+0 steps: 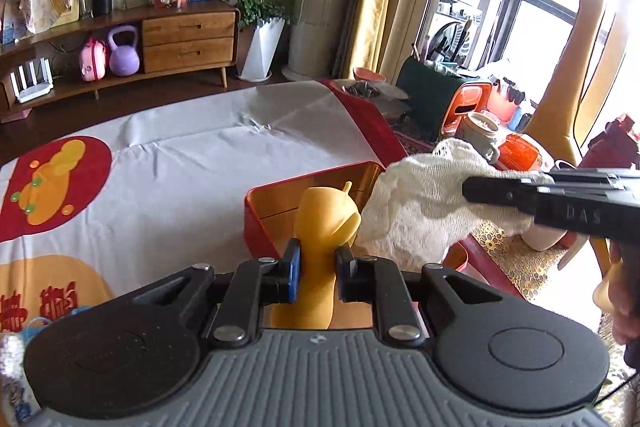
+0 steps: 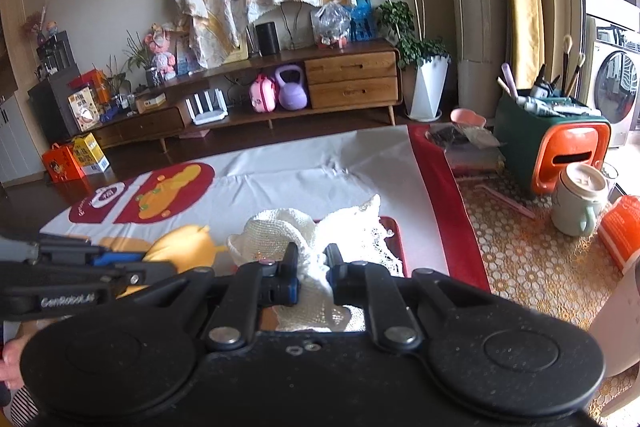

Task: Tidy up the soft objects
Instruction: 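Lower the duck and cloth into the red tin and open both tools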

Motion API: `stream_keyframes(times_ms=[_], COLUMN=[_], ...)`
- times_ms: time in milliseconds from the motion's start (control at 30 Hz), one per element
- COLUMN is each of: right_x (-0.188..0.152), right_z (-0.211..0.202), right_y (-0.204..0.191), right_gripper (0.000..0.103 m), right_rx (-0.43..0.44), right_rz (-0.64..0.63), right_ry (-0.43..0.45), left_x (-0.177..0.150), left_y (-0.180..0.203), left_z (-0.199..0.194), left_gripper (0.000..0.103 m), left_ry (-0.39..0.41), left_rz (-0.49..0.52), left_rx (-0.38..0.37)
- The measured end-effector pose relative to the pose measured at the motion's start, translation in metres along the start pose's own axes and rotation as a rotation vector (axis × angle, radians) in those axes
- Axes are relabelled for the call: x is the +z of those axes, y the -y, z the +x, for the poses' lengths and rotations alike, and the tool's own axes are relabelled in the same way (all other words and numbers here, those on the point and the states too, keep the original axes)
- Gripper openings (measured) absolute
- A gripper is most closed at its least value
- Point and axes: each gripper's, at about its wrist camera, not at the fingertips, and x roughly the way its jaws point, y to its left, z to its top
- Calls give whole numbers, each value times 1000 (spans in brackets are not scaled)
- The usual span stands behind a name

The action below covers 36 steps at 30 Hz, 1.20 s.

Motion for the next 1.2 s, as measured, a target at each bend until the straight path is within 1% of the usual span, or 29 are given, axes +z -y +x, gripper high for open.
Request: stream_keyframes(times_ms=[367,467,600,800,1033,1200], right_x=[-15,-19,-27,-36,-43,-44], right_z=[40,55,74,95,110,112], right_y=[15,17,18,16,18,18], right_gripper=[12,12,13,14,16,20], right_rx=[14,6,-12,-48,-43,-38], right_rz=[-9,-15,-39,-103,-100,-94], right_ry=[-89,-122,-161,-218,-272,-279], left_x=[24,27,25,17,10,9], left_y=[12,14,19,23,23,26], left_z=[78,98,122,145,158,161], left_gripper=[17,17,17,17,17,17], left_ry=[-79,-98,-139,-186,-232,-238], left_rz=[-58,-61,-56,-34,-28,-18], left_rx=[6,17,15,27,41,50])
